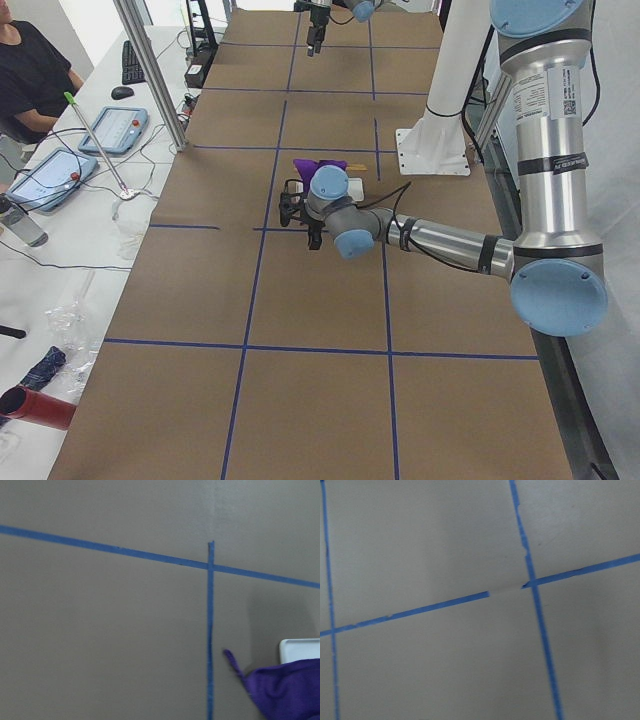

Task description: Hang towel on rack

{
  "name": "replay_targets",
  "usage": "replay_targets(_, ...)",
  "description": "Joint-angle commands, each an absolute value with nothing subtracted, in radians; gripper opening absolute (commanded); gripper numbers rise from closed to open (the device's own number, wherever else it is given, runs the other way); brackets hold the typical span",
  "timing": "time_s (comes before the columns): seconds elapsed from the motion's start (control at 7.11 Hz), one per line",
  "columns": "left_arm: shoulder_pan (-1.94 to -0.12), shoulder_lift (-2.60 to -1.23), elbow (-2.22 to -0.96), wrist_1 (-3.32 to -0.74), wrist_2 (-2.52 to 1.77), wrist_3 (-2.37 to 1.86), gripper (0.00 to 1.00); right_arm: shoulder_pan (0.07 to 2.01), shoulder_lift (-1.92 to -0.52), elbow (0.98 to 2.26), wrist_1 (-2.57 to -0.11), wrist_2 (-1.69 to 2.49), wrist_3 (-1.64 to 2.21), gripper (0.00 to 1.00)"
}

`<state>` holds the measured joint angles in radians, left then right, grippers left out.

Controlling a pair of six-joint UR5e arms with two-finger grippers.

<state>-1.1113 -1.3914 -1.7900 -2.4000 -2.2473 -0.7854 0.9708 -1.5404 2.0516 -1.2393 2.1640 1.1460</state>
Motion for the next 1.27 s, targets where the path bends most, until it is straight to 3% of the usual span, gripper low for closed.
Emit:
replay_targets(0.0, -1.291, -1.39, -1.706, -2.294, -2.258, -0.364, 1.0, 1.133, -1.714, 2.01, -1.246, 2.183, 0.77, 1.0)
replay_targets(0.56, -1.587, -1.696, -1.726, -1.404, -2.261, 0.119, 1.0, 1.475, -1.726, 1.939, -1.735, 2.319, -0.016, 1.0)
replay_targets(0.84, -1.588, -1.599, -1.75, -1.318, -2.466, 0.123, 1.0, 1.549, -1.668, 1.931, -1.978, 2.318, -0.285, 1.0)
replay_targets(1.13, -1.582, -1.589, -1.769, -1.308, -2.465, 0.118, 1.0, 1.548, -1.678, 1.893, -1.976, 2.325, -0.275, 1.0)
